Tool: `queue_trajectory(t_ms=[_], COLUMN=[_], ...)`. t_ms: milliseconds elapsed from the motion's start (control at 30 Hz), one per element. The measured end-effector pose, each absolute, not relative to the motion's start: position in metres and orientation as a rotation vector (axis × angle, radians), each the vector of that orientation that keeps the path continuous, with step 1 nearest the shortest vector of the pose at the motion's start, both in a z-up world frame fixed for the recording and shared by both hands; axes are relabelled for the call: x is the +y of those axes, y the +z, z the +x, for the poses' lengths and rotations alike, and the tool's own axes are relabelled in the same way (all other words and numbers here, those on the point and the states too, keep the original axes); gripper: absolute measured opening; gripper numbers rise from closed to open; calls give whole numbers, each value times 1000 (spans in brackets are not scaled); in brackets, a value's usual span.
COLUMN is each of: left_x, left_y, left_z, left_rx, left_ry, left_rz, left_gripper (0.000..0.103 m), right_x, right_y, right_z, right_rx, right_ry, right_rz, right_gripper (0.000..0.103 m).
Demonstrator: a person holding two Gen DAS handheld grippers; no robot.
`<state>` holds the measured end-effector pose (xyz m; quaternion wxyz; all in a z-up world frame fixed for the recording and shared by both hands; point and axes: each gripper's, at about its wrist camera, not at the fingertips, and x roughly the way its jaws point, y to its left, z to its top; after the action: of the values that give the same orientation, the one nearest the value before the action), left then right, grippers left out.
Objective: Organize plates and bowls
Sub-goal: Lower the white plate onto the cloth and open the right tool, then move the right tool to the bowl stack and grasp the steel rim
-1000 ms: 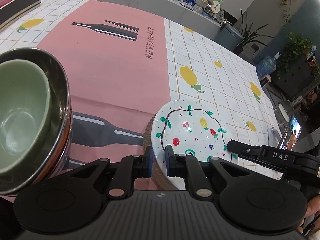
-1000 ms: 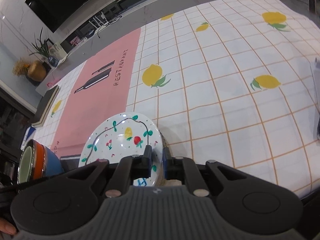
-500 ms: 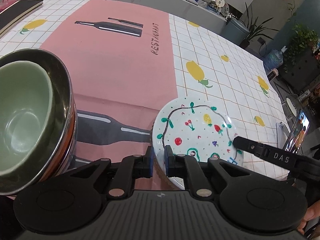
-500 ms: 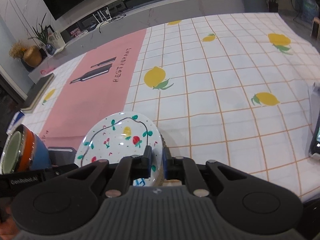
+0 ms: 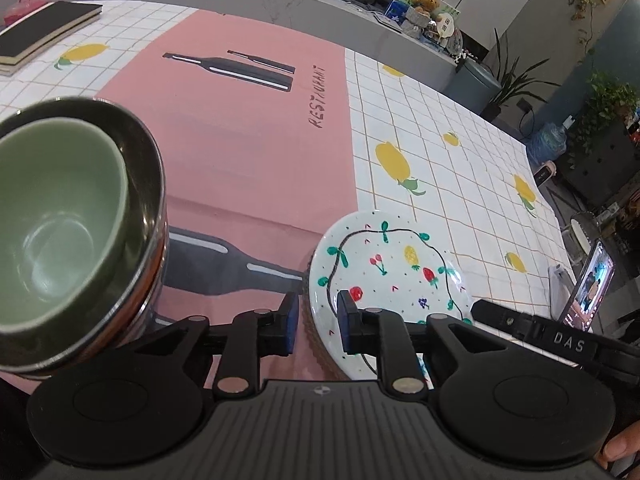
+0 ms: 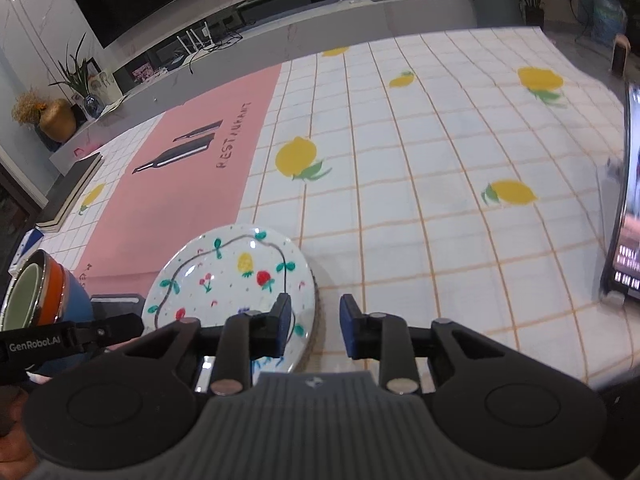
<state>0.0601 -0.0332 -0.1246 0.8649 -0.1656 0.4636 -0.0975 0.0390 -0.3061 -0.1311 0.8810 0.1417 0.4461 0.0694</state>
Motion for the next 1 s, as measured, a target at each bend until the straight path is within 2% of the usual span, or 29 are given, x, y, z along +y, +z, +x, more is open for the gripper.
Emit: queue_trajectory(t_ms=[333,700,767,833,1000], left_x=[-44,-48,-45,-38,-10], left_y=[-129,-66,-51,-38,-13], left_z=[57,30,25,22,19], left_rx=[1005,851,827,802,746], left_ry=[-195,-251,-229,-205,-123], left_rz=[-279,-131,-85,-55,-42], left_gripper=[23,23,23,23,23], right_x=[-297,-274,-263,-252,-224], right_y=[-140,-95,-83,-72,-48], right_z=[34,23,22,23,28], right_rx=[977,889,869,848,808], right_ry=[145,183,206,230,289], right_rz=[308,217,183,169,169], right_gripper=[28,31,37,47,58])
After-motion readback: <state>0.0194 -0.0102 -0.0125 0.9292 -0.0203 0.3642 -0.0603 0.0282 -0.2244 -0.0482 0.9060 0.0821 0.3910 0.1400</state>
